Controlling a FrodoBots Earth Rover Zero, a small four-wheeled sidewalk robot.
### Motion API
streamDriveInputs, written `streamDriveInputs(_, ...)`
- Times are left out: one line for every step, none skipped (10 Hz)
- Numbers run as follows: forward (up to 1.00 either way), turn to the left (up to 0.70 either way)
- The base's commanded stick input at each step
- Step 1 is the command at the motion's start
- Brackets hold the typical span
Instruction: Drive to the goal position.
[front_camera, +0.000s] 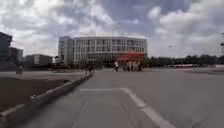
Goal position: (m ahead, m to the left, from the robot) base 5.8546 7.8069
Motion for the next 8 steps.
streamDriveInputs(1.0, 0.02)
streamDriveInputs(1.0, 0.02)
streamDriveInputs(1.0, 0.02)
streamDriveInputs(1.0, 0.02)
streamDriveInputs(1.0, 0.02)
streamDriveInputs(1.0, 0.02)
streamDriveInputs(1.0, 0.02)
streamDriveInputs(1.0, 0.02)
